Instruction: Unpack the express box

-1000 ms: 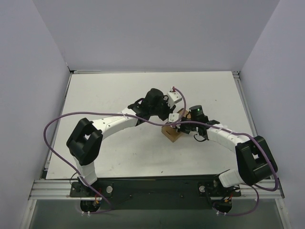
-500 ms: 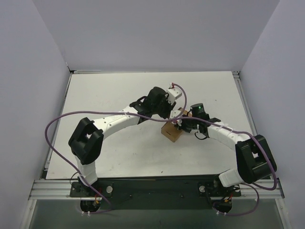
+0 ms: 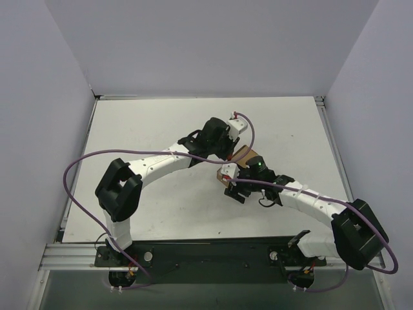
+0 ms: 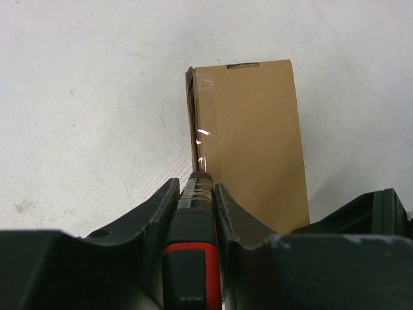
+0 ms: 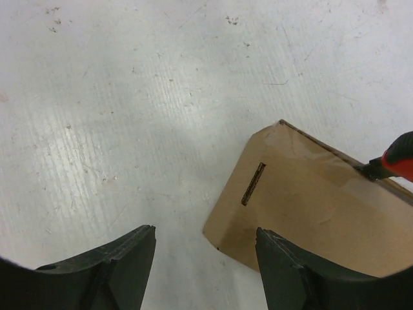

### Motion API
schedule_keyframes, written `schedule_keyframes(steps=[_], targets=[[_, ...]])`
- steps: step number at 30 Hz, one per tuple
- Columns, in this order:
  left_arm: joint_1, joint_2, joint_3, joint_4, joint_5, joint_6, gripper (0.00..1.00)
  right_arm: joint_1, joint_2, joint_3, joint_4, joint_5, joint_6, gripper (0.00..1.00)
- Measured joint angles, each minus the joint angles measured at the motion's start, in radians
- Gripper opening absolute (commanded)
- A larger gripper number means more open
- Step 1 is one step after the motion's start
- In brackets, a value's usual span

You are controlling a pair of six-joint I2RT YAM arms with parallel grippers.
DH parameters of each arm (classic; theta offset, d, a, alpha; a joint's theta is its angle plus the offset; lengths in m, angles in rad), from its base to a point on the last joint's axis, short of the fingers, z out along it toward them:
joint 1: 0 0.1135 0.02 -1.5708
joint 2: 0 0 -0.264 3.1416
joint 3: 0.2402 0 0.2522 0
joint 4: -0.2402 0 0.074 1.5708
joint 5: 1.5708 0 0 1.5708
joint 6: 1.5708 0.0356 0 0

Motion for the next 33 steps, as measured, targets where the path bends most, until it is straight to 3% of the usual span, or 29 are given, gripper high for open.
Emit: schedule_keyframes(steps=[7, 11, 24, 28, 33], targets=[[-0.003, 0.0, 0.0, 0.0, -0.006, -0.012, 0.0, 0.038, 0.042, -0.019, 0.112, 0.134, 0.058, 0.61], [-0.005, 0.0, 0.0, 0.0, -0.007, -0.024, 0.0, 0.038, 0.101, -0.018, 0.172, 0.193, 0.05, 0.48], [-0.009, 0.0, 0.0, 0.0, -0.088, -0.062, 0.0, 0.045, 0.175, 0.058, 0.159, 0.219, 0.053, 0.39], [-0.009, 0.0, 0.0, 0.0, -0.146, -0.08, 0.0, 0.045, 0.206, 0.093, 0.149, 0.227, 0.054, 0.23], [-0.009, -0.002, 0.0, 0.003, -0.209, -0.123, 0.0, 0.037, 0.217, 0.111, 0.14, 0.22, 0.062, 0.23]])
